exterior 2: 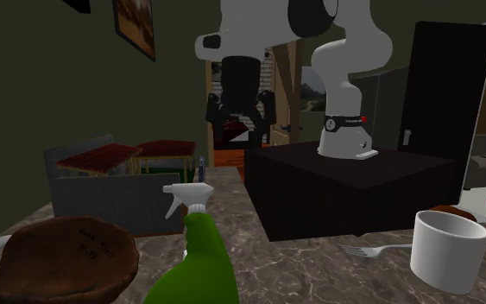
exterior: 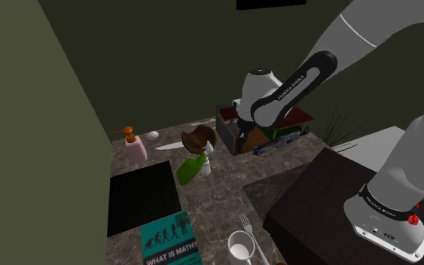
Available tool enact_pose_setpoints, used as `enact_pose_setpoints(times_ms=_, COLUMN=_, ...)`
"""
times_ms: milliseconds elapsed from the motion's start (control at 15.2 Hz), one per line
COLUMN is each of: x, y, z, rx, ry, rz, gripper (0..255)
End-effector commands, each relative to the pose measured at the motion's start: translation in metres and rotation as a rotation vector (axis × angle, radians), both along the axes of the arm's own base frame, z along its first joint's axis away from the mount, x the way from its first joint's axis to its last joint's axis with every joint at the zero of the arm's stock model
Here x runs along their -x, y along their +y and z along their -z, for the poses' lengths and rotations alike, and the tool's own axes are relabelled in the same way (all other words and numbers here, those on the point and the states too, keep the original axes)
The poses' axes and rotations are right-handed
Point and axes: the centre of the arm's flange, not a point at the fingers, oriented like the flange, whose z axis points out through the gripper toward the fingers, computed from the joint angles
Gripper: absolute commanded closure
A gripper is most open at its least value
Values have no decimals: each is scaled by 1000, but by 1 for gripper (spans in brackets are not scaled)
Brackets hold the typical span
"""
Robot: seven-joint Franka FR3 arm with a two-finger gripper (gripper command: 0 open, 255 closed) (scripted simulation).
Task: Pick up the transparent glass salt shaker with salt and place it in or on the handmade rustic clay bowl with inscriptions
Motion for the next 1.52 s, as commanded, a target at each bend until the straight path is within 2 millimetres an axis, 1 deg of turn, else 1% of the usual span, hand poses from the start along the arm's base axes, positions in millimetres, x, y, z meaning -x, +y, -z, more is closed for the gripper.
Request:
enact_pose_setpoints(times_ms=0, x=-10, y=11, z=16, rx=-9, ry=-21, rz=-29, gripper=0)
enact_pose_setpoints(times_ms=528, x=-66, y=58, z=80, rx=-39, ry=-101, rz=-145, gripper=0)
enact_pose_setpoints(times_ms=792, x=-92, y=82, z=108, rx=-54, ry=-139, rz=-199, gripper=0)
enact_pose_setpoints(times_ms=1254, x=-100, y=88, z=144, rx=-54, ry=-139, rz=-199, gripper=0)
enact_pose_setpoints(times_ms=1452, x=-100, y=88, z=147, rx=-54, ry=-139, rz=-199, gripper=0)
